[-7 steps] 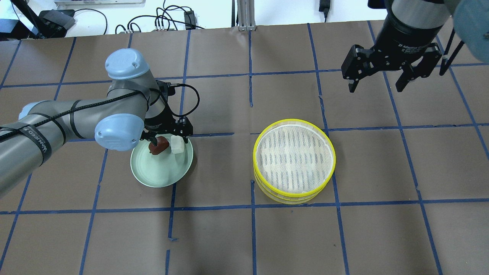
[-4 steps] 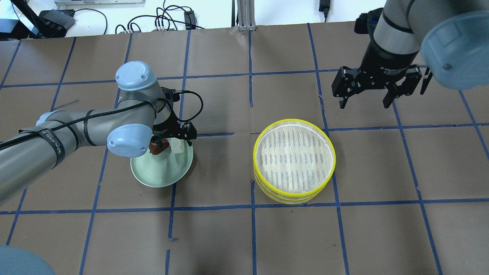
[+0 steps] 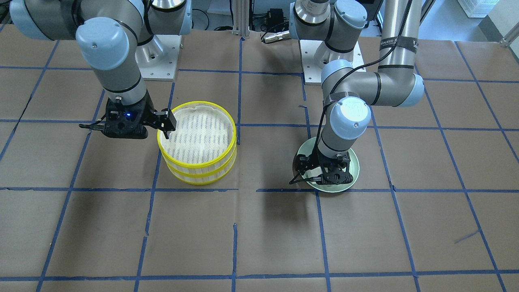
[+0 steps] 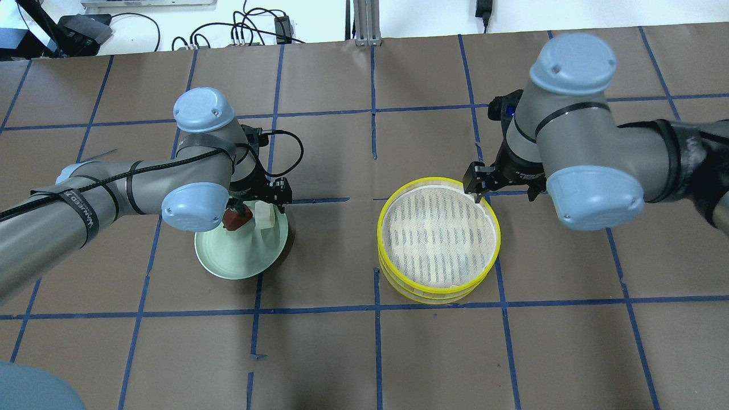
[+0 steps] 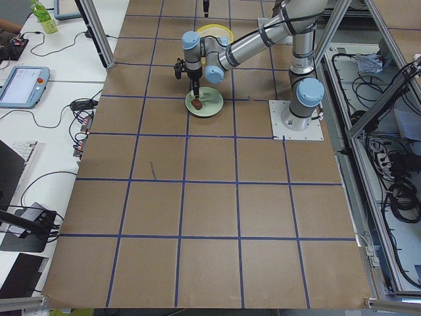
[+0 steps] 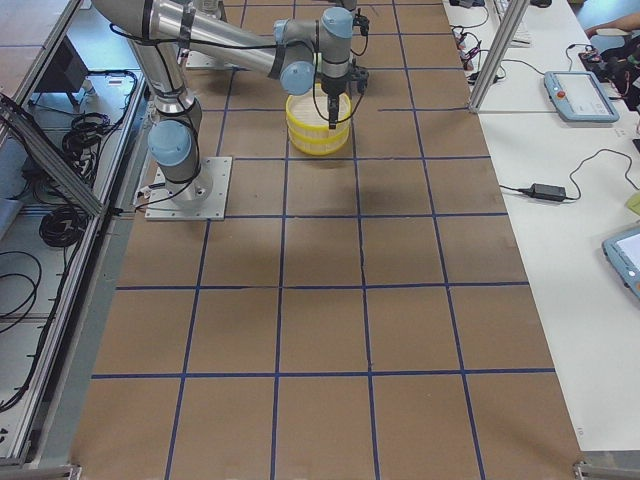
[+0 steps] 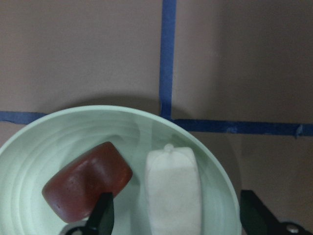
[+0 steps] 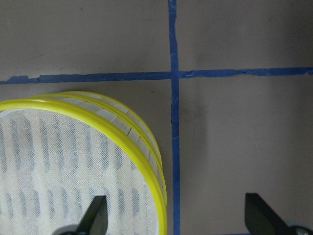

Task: Place buns in different layers of steamer
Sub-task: 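Grasp the white bun with left gripper while right gripper lowers to steamer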

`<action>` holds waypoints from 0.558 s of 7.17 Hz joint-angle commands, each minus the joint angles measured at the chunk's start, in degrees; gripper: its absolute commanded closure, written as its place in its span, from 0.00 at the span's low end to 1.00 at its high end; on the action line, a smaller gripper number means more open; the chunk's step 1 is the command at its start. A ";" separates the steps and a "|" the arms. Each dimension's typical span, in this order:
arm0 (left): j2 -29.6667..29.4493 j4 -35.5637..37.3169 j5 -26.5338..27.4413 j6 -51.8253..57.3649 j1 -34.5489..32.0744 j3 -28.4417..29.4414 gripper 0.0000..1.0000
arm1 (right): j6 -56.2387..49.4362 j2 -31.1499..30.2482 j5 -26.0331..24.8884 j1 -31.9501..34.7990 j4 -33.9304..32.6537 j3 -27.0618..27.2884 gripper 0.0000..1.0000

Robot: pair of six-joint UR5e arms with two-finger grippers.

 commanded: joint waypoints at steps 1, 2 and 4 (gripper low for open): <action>0.17 -0.09 0.23 -3.80 -1.21 -0.32 0.64 | -0.55 0.91 -0.50 0.86 -3.79 2.67 0.10; 0.26 -0.09 0.23 -3.82 -1.22 -0.41 0.78 | -0.46 1.00 -0.16 0.86 -3.79 3.54 0.16; 1.05 -0.09 0.40 -3.38 -1.13 -0.06 1.00 | -0.37 1.08 0.11 0.86 -3.97 4.25 0.22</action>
